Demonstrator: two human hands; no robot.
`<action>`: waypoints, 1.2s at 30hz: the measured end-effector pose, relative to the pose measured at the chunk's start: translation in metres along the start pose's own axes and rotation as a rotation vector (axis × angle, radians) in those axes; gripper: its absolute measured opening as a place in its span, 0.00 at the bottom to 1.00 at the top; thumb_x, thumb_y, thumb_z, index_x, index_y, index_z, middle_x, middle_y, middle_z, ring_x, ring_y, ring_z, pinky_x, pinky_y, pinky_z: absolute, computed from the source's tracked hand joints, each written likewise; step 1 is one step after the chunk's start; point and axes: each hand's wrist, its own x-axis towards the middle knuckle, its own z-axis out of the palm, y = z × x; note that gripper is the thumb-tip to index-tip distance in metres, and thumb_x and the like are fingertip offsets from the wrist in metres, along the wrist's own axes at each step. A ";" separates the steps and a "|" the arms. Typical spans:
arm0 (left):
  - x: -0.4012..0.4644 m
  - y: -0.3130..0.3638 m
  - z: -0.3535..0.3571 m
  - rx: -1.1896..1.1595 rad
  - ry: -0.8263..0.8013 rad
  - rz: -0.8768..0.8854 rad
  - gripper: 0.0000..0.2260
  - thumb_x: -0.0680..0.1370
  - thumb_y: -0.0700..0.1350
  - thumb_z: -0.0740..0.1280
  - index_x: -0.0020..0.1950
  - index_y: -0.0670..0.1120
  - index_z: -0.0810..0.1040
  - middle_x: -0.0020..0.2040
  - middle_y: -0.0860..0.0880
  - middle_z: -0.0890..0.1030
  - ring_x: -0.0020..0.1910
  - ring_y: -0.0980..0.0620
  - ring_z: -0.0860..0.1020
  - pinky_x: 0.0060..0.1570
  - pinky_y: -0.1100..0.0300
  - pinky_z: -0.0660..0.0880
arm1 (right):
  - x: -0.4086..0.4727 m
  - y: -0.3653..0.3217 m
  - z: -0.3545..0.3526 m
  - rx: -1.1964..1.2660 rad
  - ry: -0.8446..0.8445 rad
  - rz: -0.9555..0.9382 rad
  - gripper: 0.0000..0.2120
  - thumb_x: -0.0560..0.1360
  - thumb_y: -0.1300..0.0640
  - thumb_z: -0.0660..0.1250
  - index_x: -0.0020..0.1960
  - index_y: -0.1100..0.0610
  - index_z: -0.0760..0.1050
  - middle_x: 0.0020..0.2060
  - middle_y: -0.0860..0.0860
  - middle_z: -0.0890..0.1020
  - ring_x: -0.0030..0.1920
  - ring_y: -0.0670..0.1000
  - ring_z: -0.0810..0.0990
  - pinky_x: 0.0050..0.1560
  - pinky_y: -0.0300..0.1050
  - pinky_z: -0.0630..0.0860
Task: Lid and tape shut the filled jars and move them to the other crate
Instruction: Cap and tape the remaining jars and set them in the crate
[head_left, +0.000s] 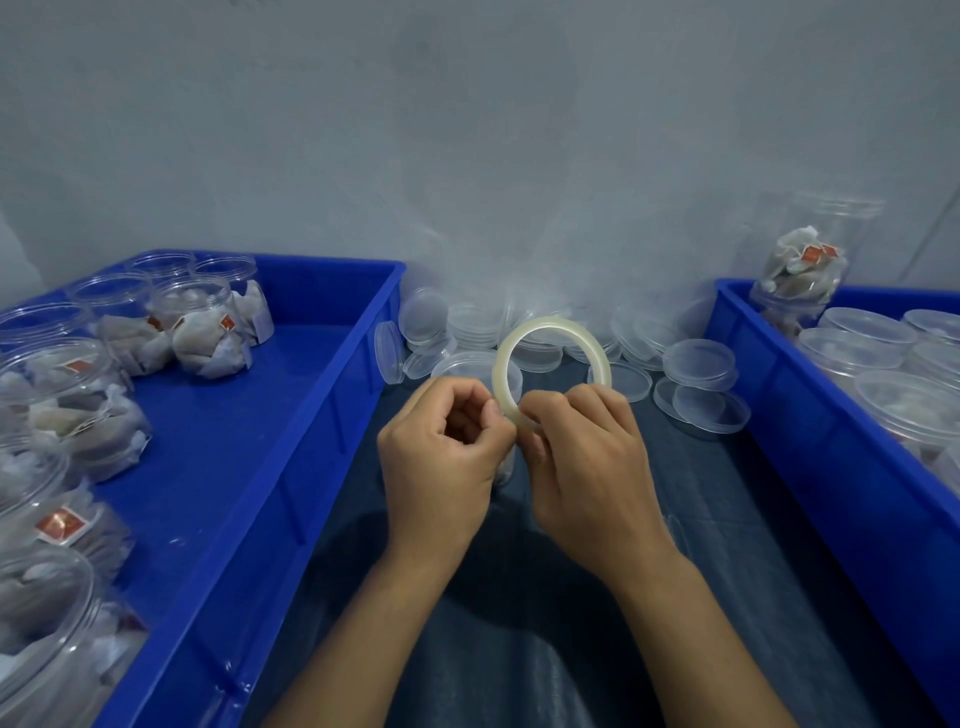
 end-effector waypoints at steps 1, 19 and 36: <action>0.000 0.000 0.000 0.002 0.004 0.006 0.08 0.75 0.36 0.74 0.41 0.47 0.80 0.37 0.55 0.80 0.37 0.50 0.80 0.36 0.62 0.76 | 0.000 -0.001 0.000 0.000 0.004 0.006 0.03 0.79 0.62 0.66 0.48 0.61 0.78 0.36 0.51 0.75 0.39 0.55 0.73 0.53 0.47 0.71; -0.004 0.001 0.004 -0.041 -0.082 0.101 0.09 0.81 0.42 0.74 0.60 0.46 0.83 0.51 0.54 0.83 0.48 0.56 0.82 0.45 0.71 0.77 | 0.000 0.001 0.002 0.001 0.029 0.102 0.03 0.82 0.60 0.66 0.50 0.59 0.77 0.37 0.49 0.77 0.38 0.54 0.74 0.55 0.43 0.67; -0.003 -0.009 0.002 0.116 -0.121 0.288 0.03 0.82 0.41 0.70 0.54 0.42 0.83 0.47 0.52 0.81 0.46 0.57 0.79 0.47 0.71 0.74 | -0.002 0.005 0.002 0.008 0.001 0.125 0.03 0.83 0.58 0.65 0.52 0.57 0.76 0.40 0.47 0.78 0.41 0.52 0.75 0.57 0.43 0.68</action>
